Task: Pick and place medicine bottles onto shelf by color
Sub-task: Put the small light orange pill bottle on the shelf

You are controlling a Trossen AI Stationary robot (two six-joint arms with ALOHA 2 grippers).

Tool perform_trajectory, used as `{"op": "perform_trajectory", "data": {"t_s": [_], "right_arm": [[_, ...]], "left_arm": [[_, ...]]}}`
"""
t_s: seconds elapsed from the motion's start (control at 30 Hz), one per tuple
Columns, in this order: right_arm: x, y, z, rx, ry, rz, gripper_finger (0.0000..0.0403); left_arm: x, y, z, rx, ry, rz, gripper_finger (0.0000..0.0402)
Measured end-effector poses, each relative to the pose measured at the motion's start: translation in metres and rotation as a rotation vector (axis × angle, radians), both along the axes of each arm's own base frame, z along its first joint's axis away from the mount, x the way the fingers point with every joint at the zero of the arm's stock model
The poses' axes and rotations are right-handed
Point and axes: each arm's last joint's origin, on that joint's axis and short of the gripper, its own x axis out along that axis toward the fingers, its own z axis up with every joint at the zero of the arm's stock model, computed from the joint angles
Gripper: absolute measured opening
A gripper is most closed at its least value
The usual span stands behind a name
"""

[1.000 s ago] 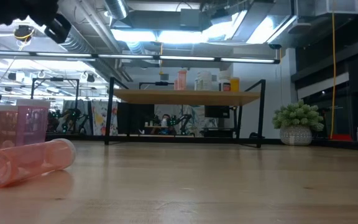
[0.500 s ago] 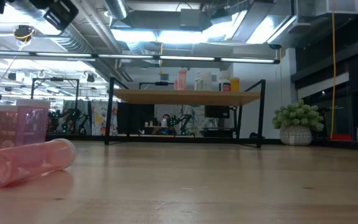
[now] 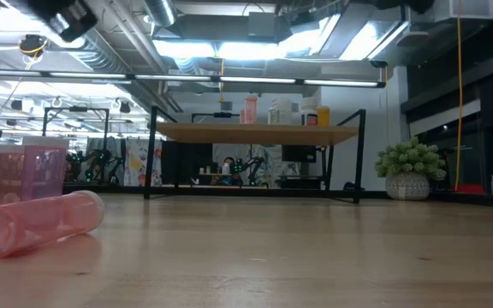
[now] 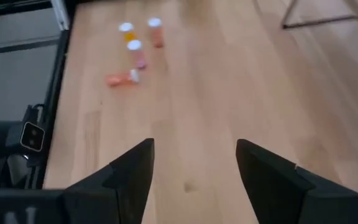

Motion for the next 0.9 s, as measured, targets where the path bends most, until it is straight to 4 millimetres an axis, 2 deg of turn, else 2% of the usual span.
{"op": "perform_trajectory", "data": {"t_s": [0.17,0.43,0.6,0.9], "right_arm": [[0.009,0.006,-0.037,0.015,-0.099,0.037,0.0230],[0.006,0.004,-0.081,0.100,-0.157,-0.002,0.0230],[0.003,0.002,-0.095,0.165,-0.150,-0.052,0.0230],[0.004,0.003,-0.093,0.166,-0.173,-0.047,0.0230]], "left_arm": [[0.008,-0.008,-0.013,0.060,0.224,0.112,0.0117],[0.026,-0.018,-0.032,0.049,0.357,0.136,0.0138],[0.034,-0.029,-0.047,0.143,0.414,0.065,0.0138],[0.044,-0.048,-0.072,0.292,0.484,0.022,0.0138]]}}
